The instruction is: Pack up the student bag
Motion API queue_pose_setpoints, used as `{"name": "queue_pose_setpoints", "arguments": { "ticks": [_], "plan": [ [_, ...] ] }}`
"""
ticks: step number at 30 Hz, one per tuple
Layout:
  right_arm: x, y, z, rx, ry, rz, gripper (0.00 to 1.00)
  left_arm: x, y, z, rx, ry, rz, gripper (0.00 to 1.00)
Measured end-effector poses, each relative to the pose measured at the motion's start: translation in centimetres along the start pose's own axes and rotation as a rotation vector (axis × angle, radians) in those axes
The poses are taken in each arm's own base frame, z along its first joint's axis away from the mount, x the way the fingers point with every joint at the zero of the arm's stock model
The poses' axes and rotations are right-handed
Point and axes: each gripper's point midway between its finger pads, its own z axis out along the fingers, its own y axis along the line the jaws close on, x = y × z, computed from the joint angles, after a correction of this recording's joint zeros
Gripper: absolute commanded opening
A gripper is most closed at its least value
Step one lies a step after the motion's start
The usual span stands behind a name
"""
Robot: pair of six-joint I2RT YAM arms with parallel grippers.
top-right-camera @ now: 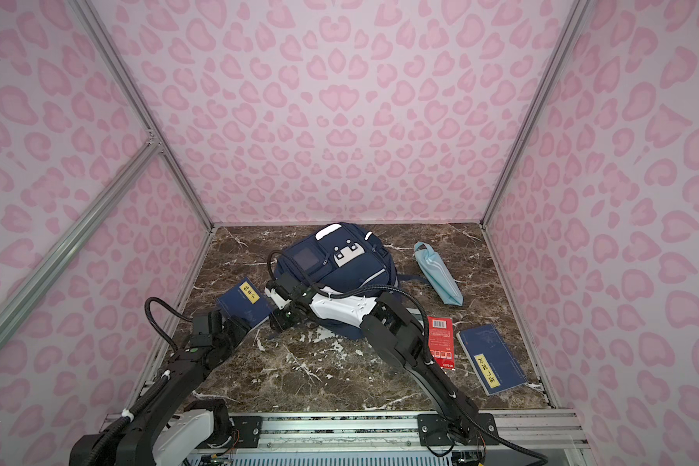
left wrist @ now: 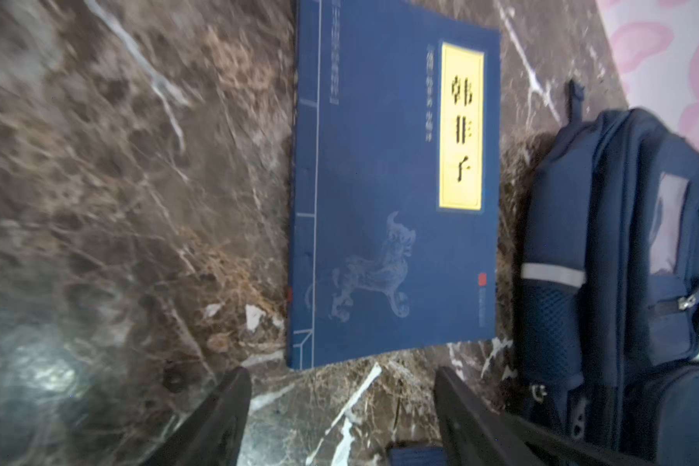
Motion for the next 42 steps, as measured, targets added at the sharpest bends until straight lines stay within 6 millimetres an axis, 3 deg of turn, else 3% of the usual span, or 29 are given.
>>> {"name": "queue_pose_setpoints", "arguments": {
  "ticks": [2,5,10,13,18,22,30,36,42],
  "plan": [
    [-1.6,-1.1,0.2,0.017,-0.035,0.005,0.77,-1.2,-0.4,-0.3,-0.003,-0.030,-0.005,0.79],
    [-3.9,-0.9,1.7,0.006,-0.076,-0.025,0.80,-2.3,0.2,0.3,-0.037,-0.036,-0.024,0.86],
    [-6.0,-0.8,3.4,0.003,-0.094,-0.058,0.80,-2.7,1.2,1.5,-0.072,-0.011,-0.052,0.89],
    [-7.0,-1.1,4.1,0.003,-0.112,-0.070,0.79,-3.0,1.3,2.5,-0.046,0.007,-0.073,0.87],
    [-7.0,-1.3,5.7,-0.012,-0.091,-0.072,0.75,-3.2,0.8,3.2,-0.005,0.017,-0.074,0.85],
    [-7.0,-0.7,6.3,-0.048,-0.094,-0.083,0.67,-3.0,0.9,4.4,-0.012,0.044,-0.076,0.71],
    [-5.5,0.9,6.4,-0.073,-0.049,-0.116,0.51,-2.8,-0.4,5.5,0.062,0.072,-0.056,0.67],
    [-1.5,1.5,4.5,-0.033,0.053,-0.129,0.46,-1.0,-0.3,4.3,0.089,0.074,-0.023,0.67],
    [3.0,2.2,2.3,-0.010,0.119,-0.124,0.44,2.7,0.0,1.8,0.095,0.135,0.022,0.68]
  ]
}}
